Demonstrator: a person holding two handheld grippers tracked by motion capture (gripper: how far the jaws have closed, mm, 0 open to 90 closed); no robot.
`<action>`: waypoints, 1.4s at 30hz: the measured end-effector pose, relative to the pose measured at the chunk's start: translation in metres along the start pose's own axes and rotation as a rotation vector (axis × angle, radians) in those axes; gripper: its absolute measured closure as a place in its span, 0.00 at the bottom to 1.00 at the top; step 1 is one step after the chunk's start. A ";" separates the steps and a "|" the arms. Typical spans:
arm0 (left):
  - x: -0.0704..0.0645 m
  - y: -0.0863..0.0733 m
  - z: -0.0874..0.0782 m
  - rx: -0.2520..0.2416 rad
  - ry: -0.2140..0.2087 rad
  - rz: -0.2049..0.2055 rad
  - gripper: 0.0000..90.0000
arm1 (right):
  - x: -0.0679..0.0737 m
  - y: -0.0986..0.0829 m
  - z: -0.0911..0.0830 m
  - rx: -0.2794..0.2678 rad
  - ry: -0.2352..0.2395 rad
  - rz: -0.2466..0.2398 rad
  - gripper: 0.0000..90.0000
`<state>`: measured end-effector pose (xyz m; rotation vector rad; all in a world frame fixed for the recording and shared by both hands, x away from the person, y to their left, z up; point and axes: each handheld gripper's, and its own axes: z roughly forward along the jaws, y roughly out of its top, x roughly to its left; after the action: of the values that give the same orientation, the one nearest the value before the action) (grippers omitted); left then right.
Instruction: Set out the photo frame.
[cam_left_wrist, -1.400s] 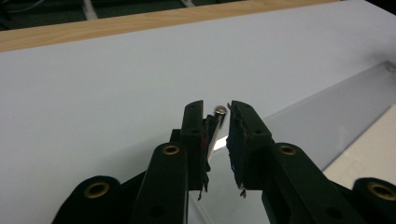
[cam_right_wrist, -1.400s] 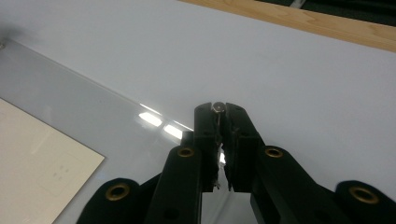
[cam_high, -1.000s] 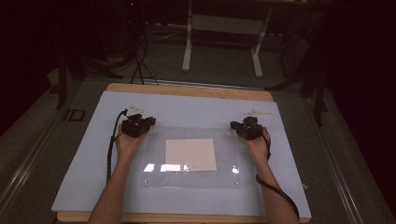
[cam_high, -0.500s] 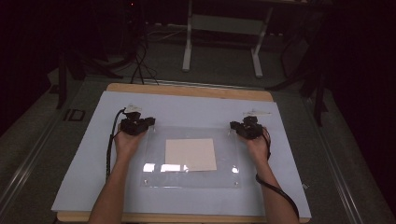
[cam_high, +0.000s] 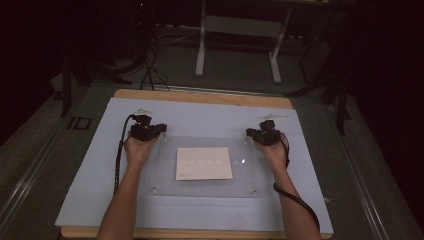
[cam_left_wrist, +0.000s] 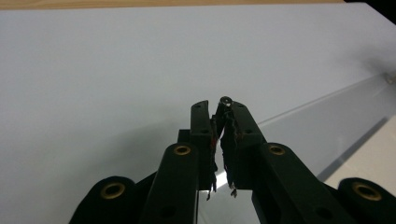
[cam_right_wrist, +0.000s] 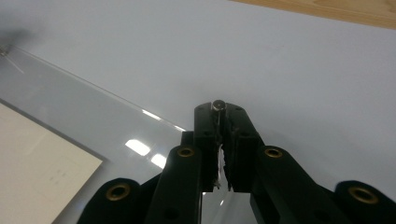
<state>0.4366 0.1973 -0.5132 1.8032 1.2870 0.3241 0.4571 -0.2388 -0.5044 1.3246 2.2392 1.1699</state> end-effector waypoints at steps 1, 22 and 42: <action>0.000 0.001 0.001 0.005 0.004 0.000 0.92 | 0.000 0.001 0.001 0.002 0.000 0.004 0.95; 0.005 0.008 0.012 0.017 -0.008 -0.064 0.94 | 0.008 0.014 -0.007 0.015 -0.086 0.010 0.86; 0.017 0.005 0.018 -0.015 -0.086 -0.143 0.92 | 0.083 0.010 -0.057 0.052 0.206 -0.157 0.84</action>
<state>0.4583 0.2028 -0.5242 1.6838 1.3413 0.1744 0.3847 -0.1960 -0.4484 1.0651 2.4829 1.2480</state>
